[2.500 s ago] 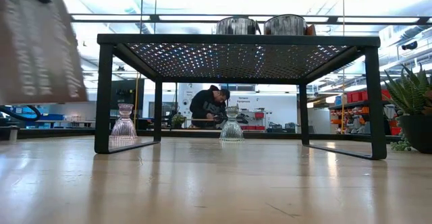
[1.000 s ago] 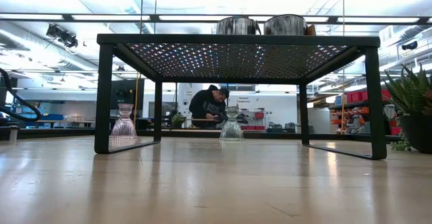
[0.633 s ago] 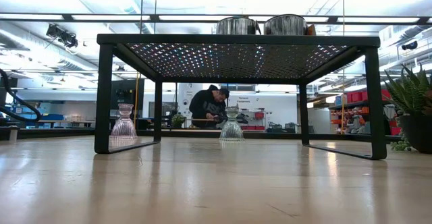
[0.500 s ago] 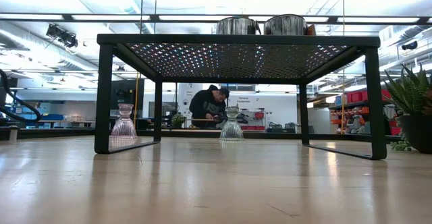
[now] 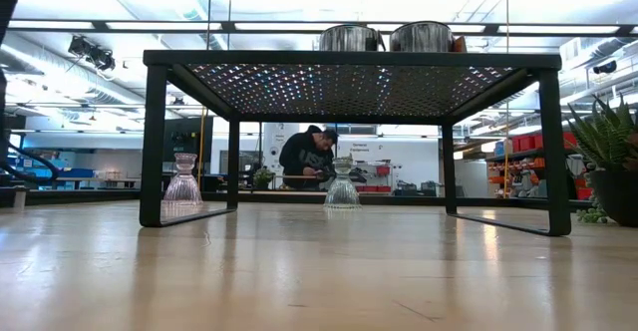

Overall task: Pick & Place candle stick holders
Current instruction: Put the brown scented candle on the shelf aligned with the other scented candles

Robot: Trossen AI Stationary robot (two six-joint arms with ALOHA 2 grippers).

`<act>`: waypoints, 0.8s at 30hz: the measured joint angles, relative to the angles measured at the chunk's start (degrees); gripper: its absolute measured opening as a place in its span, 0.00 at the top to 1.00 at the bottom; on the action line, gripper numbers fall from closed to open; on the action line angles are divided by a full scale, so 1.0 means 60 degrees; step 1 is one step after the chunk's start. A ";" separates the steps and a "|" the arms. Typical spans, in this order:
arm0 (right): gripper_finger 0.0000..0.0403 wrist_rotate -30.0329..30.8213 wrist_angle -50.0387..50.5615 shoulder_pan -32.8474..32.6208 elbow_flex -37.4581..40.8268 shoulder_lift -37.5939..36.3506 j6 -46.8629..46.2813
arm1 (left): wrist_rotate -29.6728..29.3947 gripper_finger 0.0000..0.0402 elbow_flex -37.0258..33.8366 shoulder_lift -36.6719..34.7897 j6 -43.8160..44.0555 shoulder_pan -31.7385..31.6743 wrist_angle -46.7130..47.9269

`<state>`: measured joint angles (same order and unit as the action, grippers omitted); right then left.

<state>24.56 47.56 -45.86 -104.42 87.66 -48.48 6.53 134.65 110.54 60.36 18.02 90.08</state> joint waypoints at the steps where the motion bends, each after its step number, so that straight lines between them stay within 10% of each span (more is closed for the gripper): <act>1: 0.32 0.0002 -0.0018 -0.0002 0.0000 -0.0002 -0.0023 | 0.0016 0.11 0.0000 -0.0008 -0.0191 -0.0237 -0.0007; 24: 0.32 0.0007 -0.0142 0.0002 0.0000 -0.0002 -0.0016 | 0.0615 0.11 -0.0011 0.0014 -0.2707 -0.3008 -0.0010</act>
<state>24.60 46.71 -45.85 -104.42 87.65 -48.58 10.23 134.58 110.63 44.12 -0.03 90.02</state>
